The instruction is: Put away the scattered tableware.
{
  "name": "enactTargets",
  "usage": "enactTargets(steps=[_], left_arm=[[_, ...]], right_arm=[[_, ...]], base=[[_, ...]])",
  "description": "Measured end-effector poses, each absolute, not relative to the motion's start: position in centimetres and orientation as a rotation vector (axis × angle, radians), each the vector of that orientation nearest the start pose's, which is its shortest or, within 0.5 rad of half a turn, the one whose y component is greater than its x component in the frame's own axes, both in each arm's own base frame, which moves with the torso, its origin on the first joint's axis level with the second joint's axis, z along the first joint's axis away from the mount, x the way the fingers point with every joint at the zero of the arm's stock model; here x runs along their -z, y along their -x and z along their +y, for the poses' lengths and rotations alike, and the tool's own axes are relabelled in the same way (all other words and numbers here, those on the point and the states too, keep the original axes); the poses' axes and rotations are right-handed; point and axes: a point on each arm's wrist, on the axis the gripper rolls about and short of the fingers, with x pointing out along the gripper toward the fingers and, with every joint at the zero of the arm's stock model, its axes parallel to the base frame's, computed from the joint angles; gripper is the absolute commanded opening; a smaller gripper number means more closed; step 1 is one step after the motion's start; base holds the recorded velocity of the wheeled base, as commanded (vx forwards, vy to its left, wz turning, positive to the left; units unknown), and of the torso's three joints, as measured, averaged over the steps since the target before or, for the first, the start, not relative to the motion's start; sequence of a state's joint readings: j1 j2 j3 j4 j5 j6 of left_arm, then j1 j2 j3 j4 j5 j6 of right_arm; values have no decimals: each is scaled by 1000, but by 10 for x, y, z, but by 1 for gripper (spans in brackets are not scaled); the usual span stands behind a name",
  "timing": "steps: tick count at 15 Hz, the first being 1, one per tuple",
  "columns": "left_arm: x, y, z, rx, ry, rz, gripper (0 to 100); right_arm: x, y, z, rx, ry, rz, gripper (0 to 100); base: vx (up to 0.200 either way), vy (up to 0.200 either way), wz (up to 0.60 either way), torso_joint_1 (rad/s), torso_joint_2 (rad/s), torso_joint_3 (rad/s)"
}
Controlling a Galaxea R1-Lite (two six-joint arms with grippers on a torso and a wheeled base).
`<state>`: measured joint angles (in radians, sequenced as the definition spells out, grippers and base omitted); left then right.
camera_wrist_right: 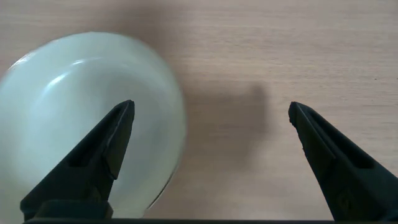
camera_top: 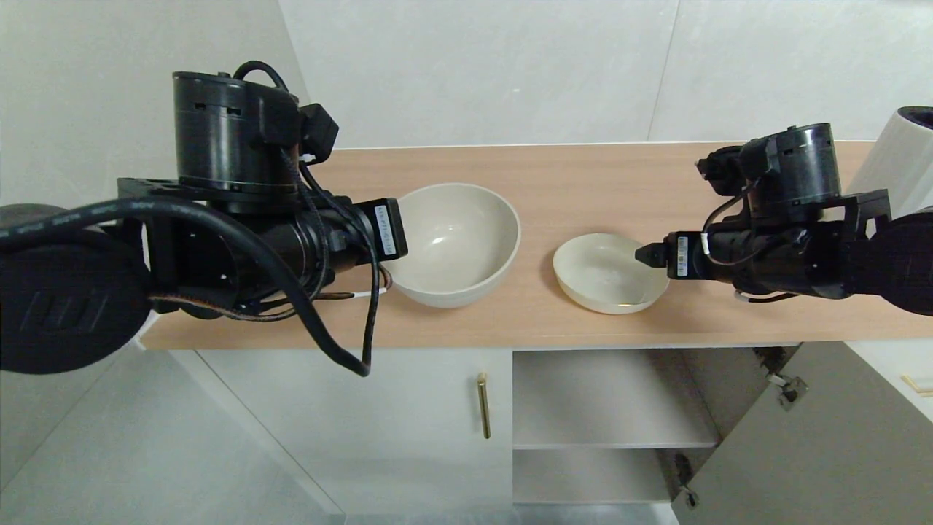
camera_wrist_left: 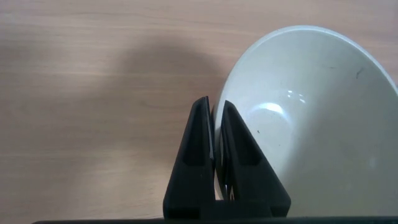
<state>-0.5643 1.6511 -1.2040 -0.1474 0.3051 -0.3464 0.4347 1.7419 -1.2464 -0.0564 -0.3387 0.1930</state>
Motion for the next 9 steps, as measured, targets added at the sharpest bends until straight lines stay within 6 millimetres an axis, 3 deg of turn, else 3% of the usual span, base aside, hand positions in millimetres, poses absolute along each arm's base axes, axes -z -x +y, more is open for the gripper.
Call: enactTargets(steps=[4,5,9], left_arm=[[-261,-263,-162,217,215,316,0],[-262,-263,-162,218,214,316,0],[-262,-262,-163,219,214,315,0]], right_arm=[[-229,-310,134,-53,-23,432,100],[-228,-311,135,-53,-24,435,0],[-223,-314,137,-53,-35,449,0]], base=[[0,0,0,0,0,0],[0,0,0,0,0,0],[0,0,0,0,0,0]])
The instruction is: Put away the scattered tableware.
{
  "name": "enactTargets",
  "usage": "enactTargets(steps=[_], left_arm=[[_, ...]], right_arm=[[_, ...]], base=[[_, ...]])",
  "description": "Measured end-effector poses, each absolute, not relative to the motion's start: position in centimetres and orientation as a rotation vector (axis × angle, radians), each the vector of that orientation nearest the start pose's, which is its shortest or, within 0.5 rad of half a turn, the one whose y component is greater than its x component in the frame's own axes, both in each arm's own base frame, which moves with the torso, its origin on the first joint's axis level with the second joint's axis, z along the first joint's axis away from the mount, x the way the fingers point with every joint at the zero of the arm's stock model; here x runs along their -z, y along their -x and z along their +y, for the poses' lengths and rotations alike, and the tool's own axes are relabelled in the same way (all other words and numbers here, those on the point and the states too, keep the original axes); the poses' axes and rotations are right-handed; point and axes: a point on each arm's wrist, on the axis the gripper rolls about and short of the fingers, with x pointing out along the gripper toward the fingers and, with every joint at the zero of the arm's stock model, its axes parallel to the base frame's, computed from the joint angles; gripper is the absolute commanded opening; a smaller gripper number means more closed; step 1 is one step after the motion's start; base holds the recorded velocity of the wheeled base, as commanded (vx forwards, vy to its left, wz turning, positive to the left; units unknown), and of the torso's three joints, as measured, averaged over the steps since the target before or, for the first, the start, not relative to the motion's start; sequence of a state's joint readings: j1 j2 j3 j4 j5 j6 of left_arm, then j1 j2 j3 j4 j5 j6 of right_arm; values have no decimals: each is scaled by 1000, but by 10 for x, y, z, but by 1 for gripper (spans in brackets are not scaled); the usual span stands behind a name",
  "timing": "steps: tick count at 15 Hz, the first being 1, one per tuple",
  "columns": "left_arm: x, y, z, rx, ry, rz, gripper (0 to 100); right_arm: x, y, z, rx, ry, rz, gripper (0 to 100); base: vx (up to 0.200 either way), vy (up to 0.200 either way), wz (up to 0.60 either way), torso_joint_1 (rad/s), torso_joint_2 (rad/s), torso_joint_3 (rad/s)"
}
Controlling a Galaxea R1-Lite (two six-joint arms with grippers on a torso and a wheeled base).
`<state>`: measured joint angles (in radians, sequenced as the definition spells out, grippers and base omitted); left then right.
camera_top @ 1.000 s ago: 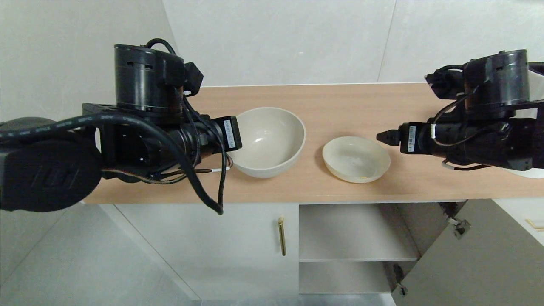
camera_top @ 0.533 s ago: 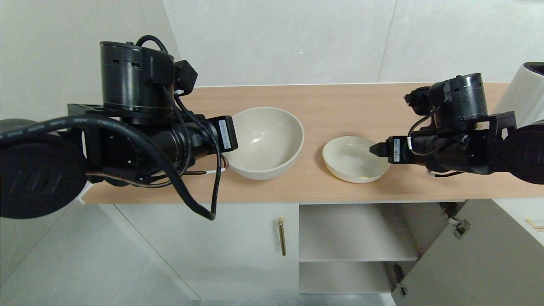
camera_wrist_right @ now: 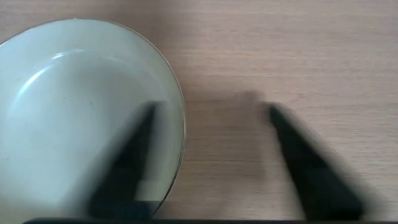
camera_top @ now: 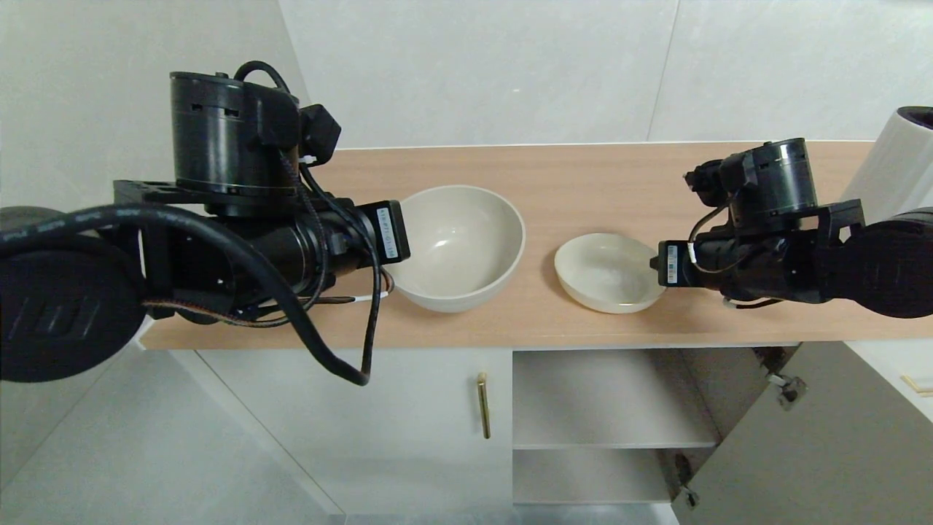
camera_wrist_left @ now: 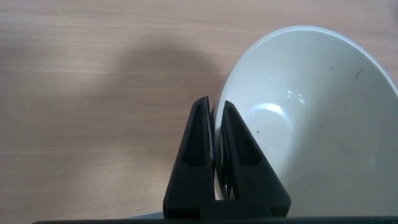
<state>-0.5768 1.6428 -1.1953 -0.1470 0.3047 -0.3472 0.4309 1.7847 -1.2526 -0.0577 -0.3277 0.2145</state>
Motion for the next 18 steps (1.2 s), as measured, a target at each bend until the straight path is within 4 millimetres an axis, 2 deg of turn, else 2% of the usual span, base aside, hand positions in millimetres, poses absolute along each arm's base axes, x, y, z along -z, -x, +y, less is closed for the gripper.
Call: enactTargets(steps=[5,8,12,14,18], left_arm=[[-263,-259,-166,236,213,313,0],[-264,-253,-163,235,214,314,0],[-252,-238,-153,225,196,353,0],[-249,-226,-145,225,191,361,0],[-235,-206,-131,217,175,396,0]], right_arm=[[-226,-315,137,-64,-94,445,0],[-237,-304,133,-106,-127,436,0],[-248,-272,122,-228,-191,491,0],[-253,-249,114,-276,-205,531,0],[-246,-208,100,-353,-214,583,0]], base=[[0,0,0,0,0,0],[0,0,0,0,0,0],[0,0,0,0,0,0],[0,0,0,0,0,0],[0,0,0,0,0,0]])
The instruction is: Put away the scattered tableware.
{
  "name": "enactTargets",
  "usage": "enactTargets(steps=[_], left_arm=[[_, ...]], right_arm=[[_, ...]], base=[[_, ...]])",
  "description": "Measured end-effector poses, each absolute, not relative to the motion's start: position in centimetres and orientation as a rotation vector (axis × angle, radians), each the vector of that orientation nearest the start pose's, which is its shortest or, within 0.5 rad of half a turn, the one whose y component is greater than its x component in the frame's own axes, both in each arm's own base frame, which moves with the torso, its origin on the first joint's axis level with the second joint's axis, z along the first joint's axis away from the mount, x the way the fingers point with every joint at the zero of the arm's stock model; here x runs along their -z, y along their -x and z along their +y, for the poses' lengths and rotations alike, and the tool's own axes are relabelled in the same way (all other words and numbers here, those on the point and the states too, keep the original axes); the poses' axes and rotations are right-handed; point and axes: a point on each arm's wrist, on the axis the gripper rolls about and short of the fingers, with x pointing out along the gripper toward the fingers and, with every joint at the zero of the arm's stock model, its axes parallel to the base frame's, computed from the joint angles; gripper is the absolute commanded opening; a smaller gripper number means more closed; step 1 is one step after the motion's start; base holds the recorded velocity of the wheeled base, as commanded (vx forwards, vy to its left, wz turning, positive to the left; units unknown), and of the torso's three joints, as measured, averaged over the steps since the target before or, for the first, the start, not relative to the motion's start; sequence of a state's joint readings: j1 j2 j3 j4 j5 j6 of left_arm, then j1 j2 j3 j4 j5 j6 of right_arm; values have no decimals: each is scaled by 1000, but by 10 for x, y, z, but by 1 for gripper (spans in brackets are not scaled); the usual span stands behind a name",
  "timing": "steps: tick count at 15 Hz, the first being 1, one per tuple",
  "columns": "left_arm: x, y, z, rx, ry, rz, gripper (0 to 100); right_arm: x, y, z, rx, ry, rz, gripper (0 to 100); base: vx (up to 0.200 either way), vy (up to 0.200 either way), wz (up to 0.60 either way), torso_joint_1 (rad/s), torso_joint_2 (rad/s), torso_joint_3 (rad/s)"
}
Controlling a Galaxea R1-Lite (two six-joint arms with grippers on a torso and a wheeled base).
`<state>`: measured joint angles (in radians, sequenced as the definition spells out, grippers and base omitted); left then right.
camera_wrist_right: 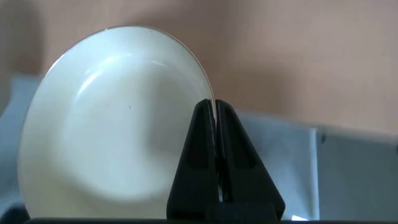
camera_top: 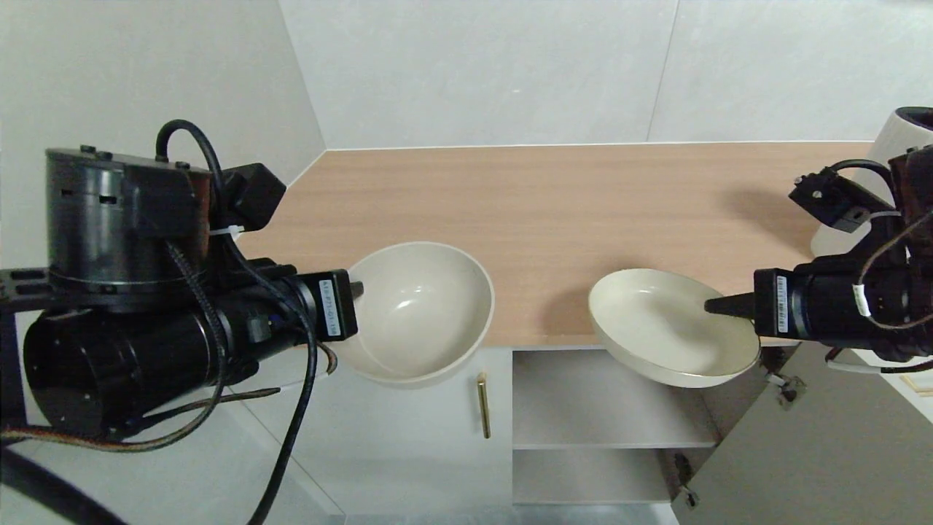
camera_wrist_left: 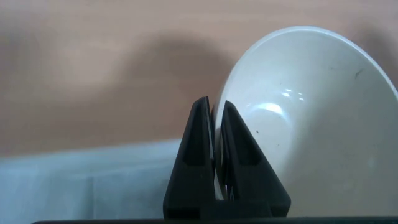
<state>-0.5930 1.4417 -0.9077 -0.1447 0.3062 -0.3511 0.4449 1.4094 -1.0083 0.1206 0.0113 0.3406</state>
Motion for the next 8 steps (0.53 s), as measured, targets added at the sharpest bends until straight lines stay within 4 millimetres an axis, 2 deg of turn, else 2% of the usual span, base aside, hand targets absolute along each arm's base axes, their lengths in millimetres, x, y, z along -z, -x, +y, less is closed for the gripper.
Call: enactTargets(steps=[2,8], left_arm=[[-223,-202,-127,205,162,434,0],[-217,-202,-126,201,149,450,0]], right_arm=[[-244,-197,98,-374,-210,589,0],[-242,-189,95,-382,-207,580,0]], base=[[0,0,0,0,0,0],[-200,0,0,0,2,3]])
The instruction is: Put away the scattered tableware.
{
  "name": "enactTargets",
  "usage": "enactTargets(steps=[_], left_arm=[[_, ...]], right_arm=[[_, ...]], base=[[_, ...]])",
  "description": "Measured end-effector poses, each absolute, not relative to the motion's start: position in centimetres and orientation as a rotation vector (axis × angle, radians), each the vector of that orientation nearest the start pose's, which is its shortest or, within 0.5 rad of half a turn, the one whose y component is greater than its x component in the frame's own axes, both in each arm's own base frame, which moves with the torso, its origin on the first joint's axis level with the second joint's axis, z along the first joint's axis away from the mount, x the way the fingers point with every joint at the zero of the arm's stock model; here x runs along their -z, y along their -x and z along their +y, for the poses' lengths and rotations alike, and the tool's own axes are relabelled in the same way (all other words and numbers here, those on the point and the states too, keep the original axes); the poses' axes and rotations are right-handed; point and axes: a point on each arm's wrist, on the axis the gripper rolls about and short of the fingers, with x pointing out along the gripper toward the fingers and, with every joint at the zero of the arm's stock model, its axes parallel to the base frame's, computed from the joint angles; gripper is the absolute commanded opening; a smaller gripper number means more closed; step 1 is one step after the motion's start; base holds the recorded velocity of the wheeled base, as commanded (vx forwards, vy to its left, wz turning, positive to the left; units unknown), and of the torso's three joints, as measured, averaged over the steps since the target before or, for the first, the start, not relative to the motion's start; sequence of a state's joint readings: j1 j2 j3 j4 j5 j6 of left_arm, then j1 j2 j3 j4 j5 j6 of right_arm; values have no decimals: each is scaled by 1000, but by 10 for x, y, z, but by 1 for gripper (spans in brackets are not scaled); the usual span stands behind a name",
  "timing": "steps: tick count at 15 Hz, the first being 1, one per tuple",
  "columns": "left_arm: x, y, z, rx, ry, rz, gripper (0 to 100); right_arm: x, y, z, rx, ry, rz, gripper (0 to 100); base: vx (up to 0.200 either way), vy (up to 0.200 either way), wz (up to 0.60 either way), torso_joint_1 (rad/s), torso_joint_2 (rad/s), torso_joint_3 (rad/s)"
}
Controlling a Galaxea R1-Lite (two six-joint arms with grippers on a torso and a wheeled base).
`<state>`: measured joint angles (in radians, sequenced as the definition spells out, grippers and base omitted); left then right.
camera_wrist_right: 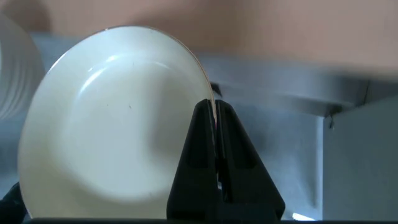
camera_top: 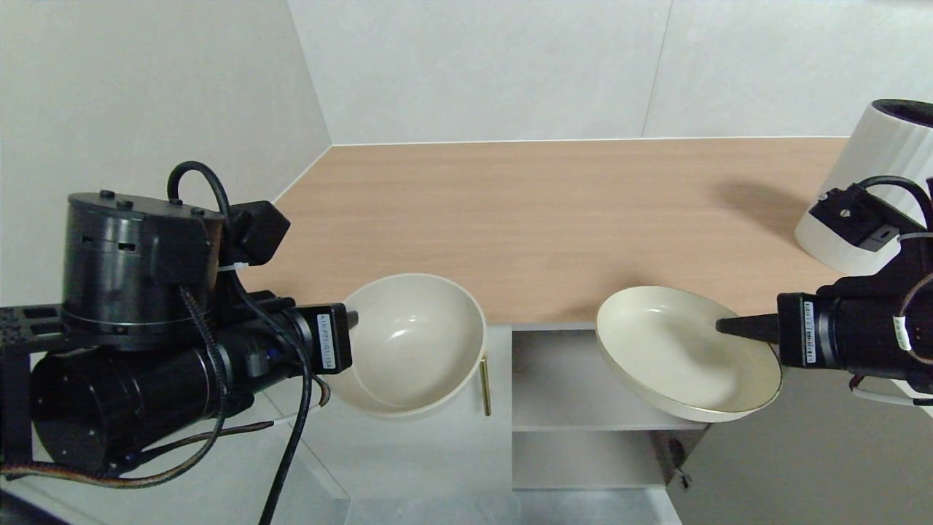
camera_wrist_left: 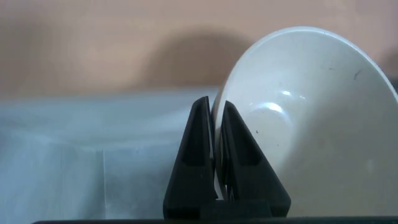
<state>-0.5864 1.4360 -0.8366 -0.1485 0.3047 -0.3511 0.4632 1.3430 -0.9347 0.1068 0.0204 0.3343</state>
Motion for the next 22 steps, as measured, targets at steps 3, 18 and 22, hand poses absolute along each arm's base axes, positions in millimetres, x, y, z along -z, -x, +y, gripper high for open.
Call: enactTargets(steps=[3,18,22], left_arm=[[-217,-201,-125,200,147,450,0],[-217,-200,-125,202,147,449,0],[-217,-201,-125,202,145,450,0]], right_arm=[[-240,-189,95,-385,-211,557,0],[-217,-199,100,-394,-167,541,0],[-216,-199,100,-396,-161,546,0]], base=[[0,0,0,0,0,0],[0,0,0,-96,246,143],[0,0,0,-160,460,297]])
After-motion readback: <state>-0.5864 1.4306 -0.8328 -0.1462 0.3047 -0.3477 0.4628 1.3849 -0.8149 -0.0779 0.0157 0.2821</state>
